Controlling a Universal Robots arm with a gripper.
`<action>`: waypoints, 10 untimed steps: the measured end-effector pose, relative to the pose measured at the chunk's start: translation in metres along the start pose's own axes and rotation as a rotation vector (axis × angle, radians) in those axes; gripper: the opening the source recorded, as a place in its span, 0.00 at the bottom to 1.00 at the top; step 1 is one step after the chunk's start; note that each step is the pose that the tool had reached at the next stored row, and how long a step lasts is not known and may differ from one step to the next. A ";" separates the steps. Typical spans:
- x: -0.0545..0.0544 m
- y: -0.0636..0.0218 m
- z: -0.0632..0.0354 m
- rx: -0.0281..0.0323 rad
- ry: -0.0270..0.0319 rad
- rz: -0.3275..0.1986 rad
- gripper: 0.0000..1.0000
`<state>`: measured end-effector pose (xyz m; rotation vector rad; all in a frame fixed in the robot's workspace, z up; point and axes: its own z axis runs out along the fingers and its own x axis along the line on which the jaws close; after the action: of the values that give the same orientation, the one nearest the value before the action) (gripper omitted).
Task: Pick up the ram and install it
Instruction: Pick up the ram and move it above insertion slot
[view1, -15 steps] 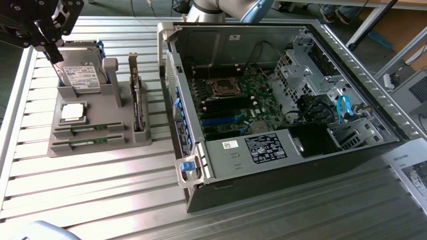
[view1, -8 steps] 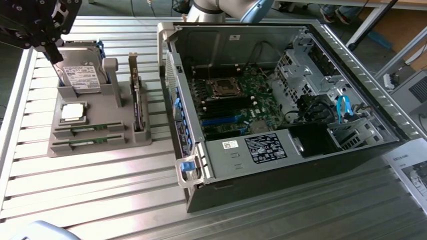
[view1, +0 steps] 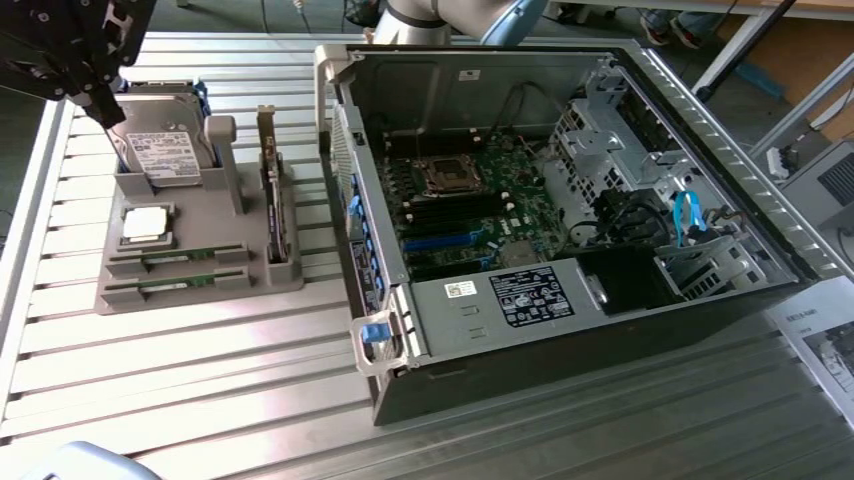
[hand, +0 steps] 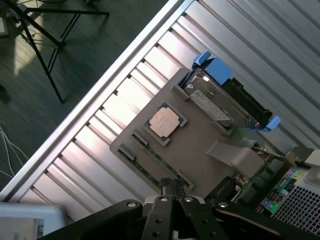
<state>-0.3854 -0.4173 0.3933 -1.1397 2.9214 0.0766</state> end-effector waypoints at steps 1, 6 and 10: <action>0.000 0.0000 0.0000 -0.0004 0.0007 -0.015 0.10; 0.000 0.0000 0.0000 -0.0021 0.0041 -0.091 0.10; 0.000 0.0000 0.0000 -0.0034 0.0068 -0.153 0.10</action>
<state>-0.3854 -0.4173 0.3933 -1.3620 2.8289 0.0771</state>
